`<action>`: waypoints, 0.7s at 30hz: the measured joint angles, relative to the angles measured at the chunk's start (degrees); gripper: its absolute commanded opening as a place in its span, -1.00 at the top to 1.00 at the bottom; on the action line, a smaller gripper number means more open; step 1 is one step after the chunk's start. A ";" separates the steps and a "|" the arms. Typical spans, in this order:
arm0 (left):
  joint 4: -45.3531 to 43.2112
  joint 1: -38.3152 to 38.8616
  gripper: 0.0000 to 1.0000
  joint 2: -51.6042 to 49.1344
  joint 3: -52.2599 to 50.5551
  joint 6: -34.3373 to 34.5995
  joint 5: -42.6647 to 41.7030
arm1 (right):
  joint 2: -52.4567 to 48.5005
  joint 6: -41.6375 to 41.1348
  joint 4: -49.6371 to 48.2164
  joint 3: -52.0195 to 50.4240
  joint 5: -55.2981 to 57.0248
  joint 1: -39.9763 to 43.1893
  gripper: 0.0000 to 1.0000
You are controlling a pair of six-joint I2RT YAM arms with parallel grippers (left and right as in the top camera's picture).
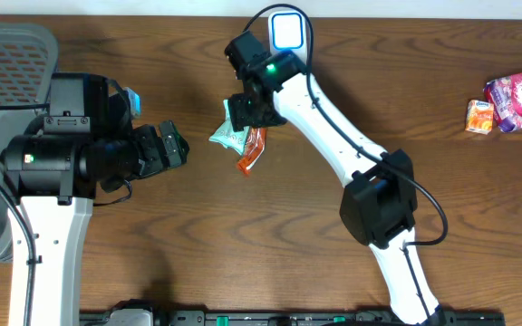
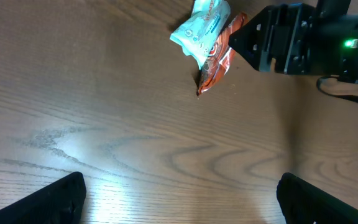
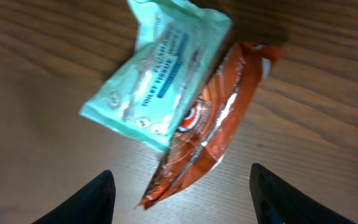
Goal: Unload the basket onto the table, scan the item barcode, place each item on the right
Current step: 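Reach the right gripper to the packets and grasp the red packet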
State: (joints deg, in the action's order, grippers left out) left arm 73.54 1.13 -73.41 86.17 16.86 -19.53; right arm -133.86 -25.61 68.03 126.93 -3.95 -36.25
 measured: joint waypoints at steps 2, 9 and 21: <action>0.00 0.00 -0.96 0.00 0.00 0.02 0.00 | 0.00 -1.05 -0.04 -1.22 1.81 -0.61 -0.28; -0.02 0.00 -0.96 0.00 0.00 0.02 0.00 | 0.00 -3.78 -1.73 -8.72 3.10 -2.29 -0.42; 0.00 0.00 -0.96 0.00 0.00 0.00 0.00 | 0.00 -4.17 -2.21 -11.96 2.43 -3.63 -0.47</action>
State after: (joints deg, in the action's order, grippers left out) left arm 73.54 1.13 -73.41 86.17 16.86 -19.53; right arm -133.86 -29.78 65.82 114.98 -1.52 -39.88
